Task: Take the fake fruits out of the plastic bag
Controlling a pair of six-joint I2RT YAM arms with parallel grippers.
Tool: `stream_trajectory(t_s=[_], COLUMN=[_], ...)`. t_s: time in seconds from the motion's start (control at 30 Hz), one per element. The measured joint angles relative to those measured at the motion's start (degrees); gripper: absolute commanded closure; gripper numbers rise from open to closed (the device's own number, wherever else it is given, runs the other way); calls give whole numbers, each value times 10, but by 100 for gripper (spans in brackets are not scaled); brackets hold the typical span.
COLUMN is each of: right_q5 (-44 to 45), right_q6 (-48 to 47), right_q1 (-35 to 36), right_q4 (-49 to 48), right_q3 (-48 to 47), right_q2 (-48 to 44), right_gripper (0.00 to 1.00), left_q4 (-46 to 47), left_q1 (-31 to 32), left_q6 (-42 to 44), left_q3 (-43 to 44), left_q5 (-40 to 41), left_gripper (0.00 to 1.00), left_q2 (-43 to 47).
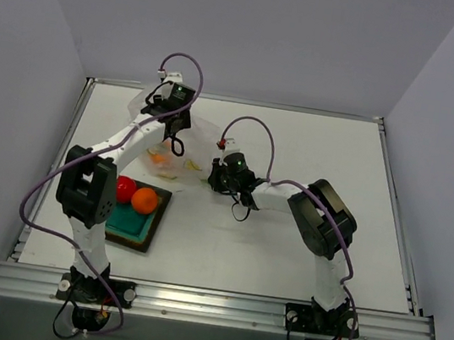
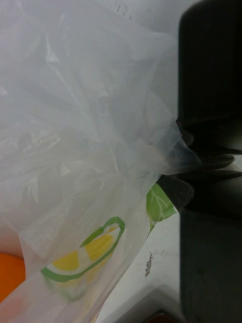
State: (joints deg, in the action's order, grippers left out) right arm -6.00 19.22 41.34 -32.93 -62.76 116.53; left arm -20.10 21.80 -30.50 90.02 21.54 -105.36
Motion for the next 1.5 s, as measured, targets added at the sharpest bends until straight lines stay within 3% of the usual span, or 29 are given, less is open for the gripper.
stream_trajectory(t_s=[0.4,0.7,1.1,1.5], right_q5=[-16,-33,-40,-41], right_q6=[4,9,9,9], right_q1=[0,0,0,0], right_q4=[0,-1,-1,-3], right_q3=[0,0,0,-3], right_q2=[0,0,1,4], right_gripper=[93,93,93,94], left_q4=[21,86,121,144], left_q1=[-78,-92,-96,-99], left_q6=[21,44,61,65], left_q3=[32,35,54,48], left_q5=[9,-19,-59,-68], left_gripper=[57,36,33,21], left_q2=[-98,-128,-160,-166])
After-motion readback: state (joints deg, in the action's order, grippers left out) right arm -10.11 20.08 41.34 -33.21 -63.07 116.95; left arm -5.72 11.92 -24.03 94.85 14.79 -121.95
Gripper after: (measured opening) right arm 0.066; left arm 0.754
